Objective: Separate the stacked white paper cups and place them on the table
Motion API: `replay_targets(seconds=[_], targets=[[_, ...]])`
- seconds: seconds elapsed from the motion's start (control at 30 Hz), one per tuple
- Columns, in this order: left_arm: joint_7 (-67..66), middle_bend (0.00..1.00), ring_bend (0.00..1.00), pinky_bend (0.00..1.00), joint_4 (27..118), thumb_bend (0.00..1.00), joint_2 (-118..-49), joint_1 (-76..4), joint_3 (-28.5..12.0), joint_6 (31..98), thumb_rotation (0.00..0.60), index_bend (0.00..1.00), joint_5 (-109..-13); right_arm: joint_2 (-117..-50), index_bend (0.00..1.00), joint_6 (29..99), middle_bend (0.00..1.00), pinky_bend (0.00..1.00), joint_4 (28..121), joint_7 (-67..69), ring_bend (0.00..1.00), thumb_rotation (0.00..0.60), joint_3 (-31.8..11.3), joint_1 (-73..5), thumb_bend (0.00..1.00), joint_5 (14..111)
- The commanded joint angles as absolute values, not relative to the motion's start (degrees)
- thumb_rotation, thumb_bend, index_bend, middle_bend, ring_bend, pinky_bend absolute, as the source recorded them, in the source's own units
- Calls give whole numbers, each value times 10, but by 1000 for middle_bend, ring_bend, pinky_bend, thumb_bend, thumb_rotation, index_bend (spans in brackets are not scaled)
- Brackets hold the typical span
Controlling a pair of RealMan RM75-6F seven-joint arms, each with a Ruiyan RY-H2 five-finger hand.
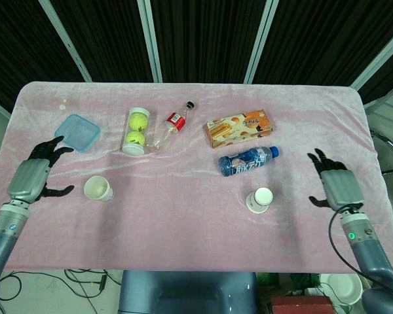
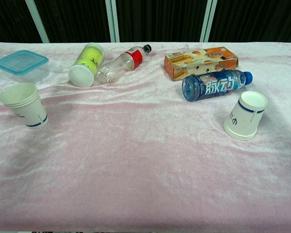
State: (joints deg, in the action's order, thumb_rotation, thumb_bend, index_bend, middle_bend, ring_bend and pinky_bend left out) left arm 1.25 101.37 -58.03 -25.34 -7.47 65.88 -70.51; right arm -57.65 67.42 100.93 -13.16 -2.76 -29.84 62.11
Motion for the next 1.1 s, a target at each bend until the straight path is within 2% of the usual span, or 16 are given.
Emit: replay_targets(seconds=[0.03,0.17,0.27,0.5,0.73,1.1], targets=[[9,0,0,0,1037,176,-547,-184,-23,728,600,188,-778,-553,7,763,0,204,922,-35,171,600,7,-213,99,736],[39,0,0,0,1013,177,-556,-127,13,792,600,187,-828,-566,7,822,0,204,866,21,171,600,22,-168,98,796],[93,0,0,0,987,177,-566,-102,25,816,600,187,-845,-580,7,856,0,204,833,42,171,600,28,-142,99,823],[172,0,0,0,921,177,-583,-79,27,844,600,193,-871,-600,7,894,0,204,796,71,171,600,36,-105,99,859],[199,0,0,0,897,180,-592,-87,19,841,600,204,-891,-607,7,907,0,204,796,81,172,600,23,-92,98,874],[158,0,0,0,919,181,-588,-91,14,828,600,204,-891,-599,7,898,0,204,806,90,172,600,9,-87,98,885]])
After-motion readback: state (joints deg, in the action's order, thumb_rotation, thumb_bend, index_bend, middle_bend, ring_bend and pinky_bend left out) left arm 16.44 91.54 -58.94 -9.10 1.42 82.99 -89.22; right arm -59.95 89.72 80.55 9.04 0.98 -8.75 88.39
